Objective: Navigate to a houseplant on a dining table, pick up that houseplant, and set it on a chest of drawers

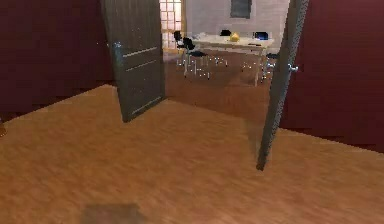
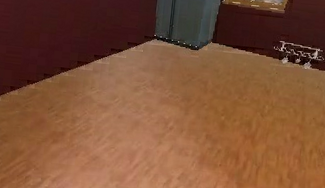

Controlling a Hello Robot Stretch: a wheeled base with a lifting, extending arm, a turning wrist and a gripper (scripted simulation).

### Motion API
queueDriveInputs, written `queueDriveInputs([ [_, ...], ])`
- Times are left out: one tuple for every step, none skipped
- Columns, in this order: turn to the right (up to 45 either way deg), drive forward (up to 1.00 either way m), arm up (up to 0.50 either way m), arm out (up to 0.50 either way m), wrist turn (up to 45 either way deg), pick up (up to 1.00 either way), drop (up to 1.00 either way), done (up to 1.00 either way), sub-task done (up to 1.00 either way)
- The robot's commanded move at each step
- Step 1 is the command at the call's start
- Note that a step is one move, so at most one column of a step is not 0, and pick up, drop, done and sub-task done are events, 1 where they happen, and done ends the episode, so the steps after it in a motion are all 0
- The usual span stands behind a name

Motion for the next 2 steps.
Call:
queueDriveInputs([
  [0.0, 1.00, 0.00, 0.00, 0.0, 0.00, 0.00, 0.00, 0.00],
  [0.0, 0.70, 0.00, 0.00, 0.0, 0.00, 0.00, 0.00, 0.00],
])
